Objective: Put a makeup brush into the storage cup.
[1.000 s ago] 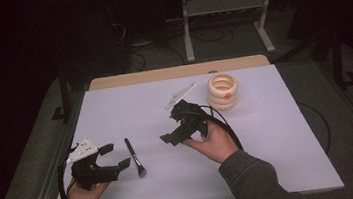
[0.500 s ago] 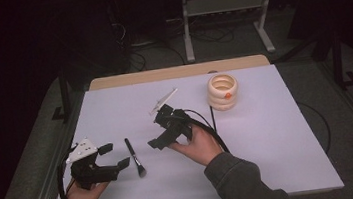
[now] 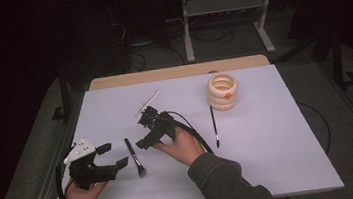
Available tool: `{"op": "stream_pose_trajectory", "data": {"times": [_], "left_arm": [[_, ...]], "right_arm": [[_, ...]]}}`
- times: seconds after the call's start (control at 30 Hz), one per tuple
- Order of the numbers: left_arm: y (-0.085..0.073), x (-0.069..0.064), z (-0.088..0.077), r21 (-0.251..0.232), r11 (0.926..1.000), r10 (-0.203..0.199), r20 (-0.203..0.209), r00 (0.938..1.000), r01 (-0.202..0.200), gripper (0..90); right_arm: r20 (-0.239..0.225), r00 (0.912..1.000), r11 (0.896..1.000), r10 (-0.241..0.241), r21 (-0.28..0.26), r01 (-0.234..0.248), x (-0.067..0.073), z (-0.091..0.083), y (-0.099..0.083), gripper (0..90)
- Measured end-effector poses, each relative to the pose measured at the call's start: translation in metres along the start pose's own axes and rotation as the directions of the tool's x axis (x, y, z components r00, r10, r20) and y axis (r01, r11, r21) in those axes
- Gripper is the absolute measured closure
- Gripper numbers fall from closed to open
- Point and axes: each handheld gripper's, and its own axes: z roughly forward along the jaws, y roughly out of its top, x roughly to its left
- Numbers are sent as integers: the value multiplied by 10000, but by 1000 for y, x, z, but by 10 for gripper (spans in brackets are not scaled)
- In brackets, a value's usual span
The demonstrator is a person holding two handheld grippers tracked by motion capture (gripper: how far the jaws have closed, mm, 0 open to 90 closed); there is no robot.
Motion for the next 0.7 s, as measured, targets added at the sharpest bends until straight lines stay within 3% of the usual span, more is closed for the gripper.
{"op": "stream_pose_trajectory", "data": {"times": [0.2, 0.7], "left_arm": [[0, 0, -1, 12, 10000, 5, -8, 10000, -5, 172], [-1, 1, -2, -25, 10000, 2, -39, 10000, -2, 172]], "right_arm": [[172, 9999, 9999, -6, 171, 3, 0, 17, 6, 280], [-11, 9991, 9984, 415, 386, -414, 5, 56, 6, 373]]}}
